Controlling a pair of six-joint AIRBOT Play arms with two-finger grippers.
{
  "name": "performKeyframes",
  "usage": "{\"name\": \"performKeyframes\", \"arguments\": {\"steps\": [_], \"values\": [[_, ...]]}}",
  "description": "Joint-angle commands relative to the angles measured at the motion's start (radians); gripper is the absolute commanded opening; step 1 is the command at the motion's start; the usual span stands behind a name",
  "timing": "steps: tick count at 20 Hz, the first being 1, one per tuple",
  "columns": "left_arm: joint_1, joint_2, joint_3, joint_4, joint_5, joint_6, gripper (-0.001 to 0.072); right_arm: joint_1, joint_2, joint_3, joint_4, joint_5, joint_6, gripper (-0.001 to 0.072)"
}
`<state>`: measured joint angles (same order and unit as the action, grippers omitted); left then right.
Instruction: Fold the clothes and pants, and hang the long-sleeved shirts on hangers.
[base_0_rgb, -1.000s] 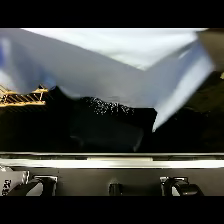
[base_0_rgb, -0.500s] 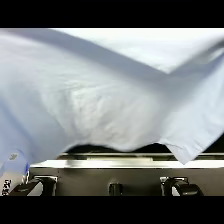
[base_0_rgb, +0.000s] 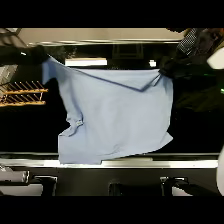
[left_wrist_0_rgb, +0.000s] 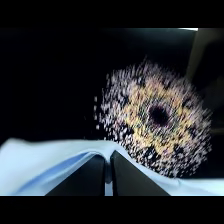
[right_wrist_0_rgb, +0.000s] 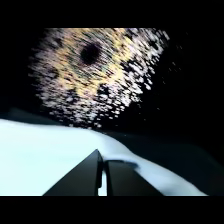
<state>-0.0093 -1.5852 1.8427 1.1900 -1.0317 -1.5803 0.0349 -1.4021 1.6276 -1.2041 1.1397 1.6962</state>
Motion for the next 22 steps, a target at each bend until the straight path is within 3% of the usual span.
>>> {"name": "performKeyframes", "arguments": {"steps": [1,5,9,10,11,12,13,14,15,19,22], "values": [[-0.064,-0.256,-0.002,-0.047,0.101,0.010,0.0018,0.000,-0.272,0.001,-0.010,-0.106,0.051,0.0039],[-0.085,-0.360,-0.002,-0.118,0.162,0.010,0.0018,0.000,-0.408,0.001,0.012,-0.227,0.182,0.0039],[-0.088,-0.372,-0.002,-0.118,0.156,0.009,0.0020,0.000,-0.440,0.001,0.063,-0.283,0.235,0.0040],[-0.082,-0.364,0.000,-0.118,0.144,0.004,0.0021,-0.001,-0.437,0.005,0.069,-0.274,0.234,0.0060],[-0.070,-0.353,0.007,-0.124,0.122,-0.002,0.0062,-0.008,-0.430,0.011,0.071,-0.246,0.234,0.0154],[-0.054,-0.341,0.018,-0.129,0.086,-0.002,0.0154,-0.021,-0.417,0.016,0.075,-0.206,0.229,0.0250],[-0.032,-0.324,0.037,-0.128,0.029,0.000,0.0297,-0.044,-0.396,0.024,0.088,-0.148,0.183,0.0321],[-0.007,-0.304,0.056,-0.128,-0.037,0.011,0.0349,-0.077,-0.368,0.026,0.101,-0.092,0.113,0.0380],[0.025,-0.276,0.068,-0.126,-0.112,0.027,0.0374,-0.125,-0.331,0.025,0.104,-0.022,0.043,0.0386],[0.164,-0.146,0.068,-0.125,-0.386,0.074,0.0383,-0.363,-0.187,0.016,0.103,0.240,-0.201,0.0427],[0.236,-0.035,-0.014,-0.124,-0.482,0.082,0.0382,-0.542,-0.076,-0.119,0.134,0.272,-0.267,0.0428]]}}
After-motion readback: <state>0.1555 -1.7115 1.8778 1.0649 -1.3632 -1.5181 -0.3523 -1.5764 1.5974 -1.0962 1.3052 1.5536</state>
